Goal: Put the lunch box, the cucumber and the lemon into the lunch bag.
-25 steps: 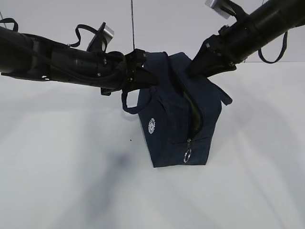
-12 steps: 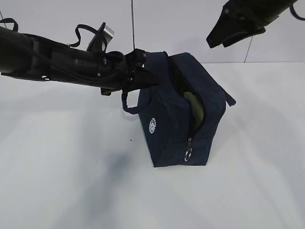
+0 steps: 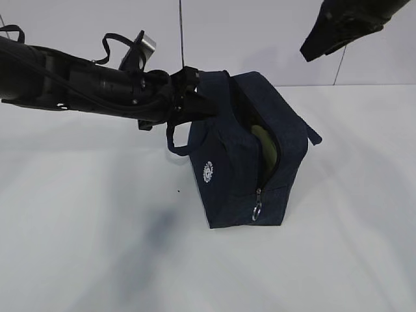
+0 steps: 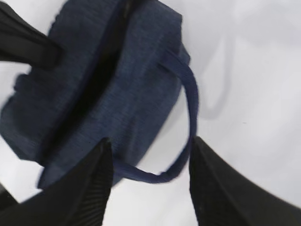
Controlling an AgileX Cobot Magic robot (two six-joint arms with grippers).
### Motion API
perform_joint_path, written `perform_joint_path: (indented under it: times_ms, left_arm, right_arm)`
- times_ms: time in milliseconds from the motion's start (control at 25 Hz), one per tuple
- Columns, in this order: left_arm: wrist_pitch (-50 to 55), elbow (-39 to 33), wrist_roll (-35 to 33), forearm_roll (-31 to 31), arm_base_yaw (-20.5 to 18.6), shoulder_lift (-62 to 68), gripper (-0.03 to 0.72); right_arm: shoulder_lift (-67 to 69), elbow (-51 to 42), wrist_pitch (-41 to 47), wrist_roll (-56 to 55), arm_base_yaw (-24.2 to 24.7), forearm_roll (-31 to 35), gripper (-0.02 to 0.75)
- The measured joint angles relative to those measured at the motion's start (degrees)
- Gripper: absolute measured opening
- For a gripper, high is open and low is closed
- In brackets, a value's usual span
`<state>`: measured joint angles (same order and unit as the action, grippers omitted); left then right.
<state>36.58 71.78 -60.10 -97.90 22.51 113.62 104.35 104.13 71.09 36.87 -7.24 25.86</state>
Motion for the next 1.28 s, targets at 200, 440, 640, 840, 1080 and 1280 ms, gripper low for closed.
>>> perform_joint_path:
  times_ms: [200, 440, 640, 840, 1080, 1280]
  left_arm:
    - [0.1, 0.0, 0.0, 0.0, 0.0, 0.0, -0.006]
    - [0.7, 0.0, 0.0, 0.5, 0.0, 0.0, -0.006]
    - [1.1, 0.0, 0.0, 2.1, 0.0, 0.0, -0.006]
    - [1.1, 0.0, 0.0, 2.1, 0.0, 0.0, -0.006]
    - [1.1, 0.0, 0.0, 2.2, 0.0, 0.0, -0.006]
    - [1.1, 0.0, 0.0, 2.2, 0.0, 0.0, -0.006]
  right_arm:
    - [0.0, 0.0, 0.0, 3.1, 0.0, -5.3, 0.401]
    - [-1.0, 0.0, 0.0, 3.4, 0.0, -9.8, 0.403]
    - [-5.0, 0.0, 0.1, 1.3, 0.0, -10.5, 0.403]
    - [-11.1, -2.7, 0.5, 0.4, 0.0, -9.8, 0.403]
    - [-19.0, -11.1, 0.5, 0.3, 0.0, -9.7, 0.403]
    - [-24.6, -23.0, 0.3, 0.3, 0.0, -9.7, 0.403]
